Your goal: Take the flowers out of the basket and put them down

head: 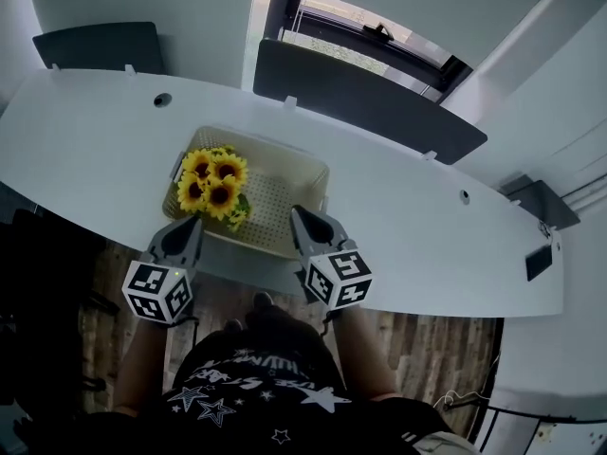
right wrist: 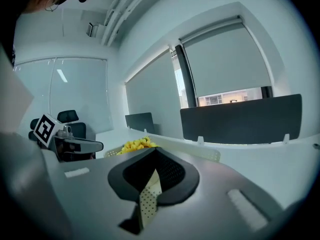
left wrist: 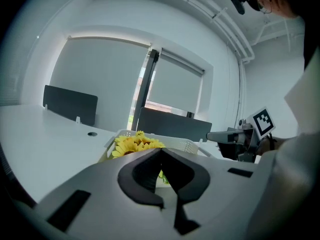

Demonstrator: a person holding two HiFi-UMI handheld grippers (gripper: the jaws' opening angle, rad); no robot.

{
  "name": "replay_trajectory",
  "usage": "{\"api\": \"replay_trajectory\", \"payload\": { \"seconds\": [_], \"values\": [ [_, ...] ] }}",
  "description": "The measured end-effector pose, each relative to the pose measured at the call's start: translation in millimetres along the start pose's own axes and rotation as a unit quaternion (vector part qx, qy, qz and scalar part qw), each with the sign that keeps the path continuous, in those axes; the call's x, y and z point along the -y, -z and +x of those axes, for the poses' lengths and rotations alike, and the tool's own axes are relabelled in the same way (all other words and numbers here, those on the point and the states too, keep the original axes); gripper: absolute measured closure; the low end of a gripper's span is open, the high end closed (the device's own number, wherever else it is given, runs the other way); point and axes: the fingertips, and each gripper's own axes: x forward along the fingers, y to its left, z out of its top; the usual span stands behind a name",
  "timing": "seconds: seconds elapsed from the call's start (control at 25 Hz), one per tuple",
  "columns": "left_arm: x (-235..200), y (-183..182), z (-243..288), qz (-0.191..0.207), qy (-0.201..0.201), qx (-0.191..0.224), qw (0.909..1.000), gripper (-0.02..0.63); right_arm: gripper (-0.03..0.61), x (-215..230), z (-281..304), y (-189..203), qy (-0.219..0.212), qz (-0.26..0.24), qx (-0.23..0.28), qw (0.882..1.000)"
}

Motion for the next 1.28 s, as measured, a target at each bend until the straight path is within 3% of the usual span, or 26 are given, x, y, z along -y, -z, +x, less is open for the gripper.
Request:
{"api": "replay_trajectory", "payload": {
  "seconds": [0.24,0.44,0.64,0.84,1.0,1.28],
  "values": [
    [-14,-7,12,0.007,-0.056,-0.003,0.9984,0.604,0.575,11,44,-3,-0.047,0.017,-0.042,0.998],
    [-26,-6,16,-0.005,-0.102,-0.006,0.9947,0.604,0.566,2,75,9,-0.117,0.015,-0.084,0.99],
    [-40,3,15,-0.015,-0.141,-0.017,0.9897,0.604,0.566,-4,96,22,-0.141,0.016,-0.109,0.984],
    [-63,4,9,-0.014,-0.167,-0.031,0.9854,0.604,0.566,-2,113,35,-0.126,0.015,-0.144,0.981],
    [-93,12,3,-0.023,-0.188,-0.054,0.9805,0.603,0.566,3,123,52,-0.089,-0.03,-0.19,0.977],
    [-111,22,7,-0.014,-0.151,-0.095,0.9839,0.582,0.544,2,133,81,-0.08,-0.075,-0.257,0.96]
  ]
}}
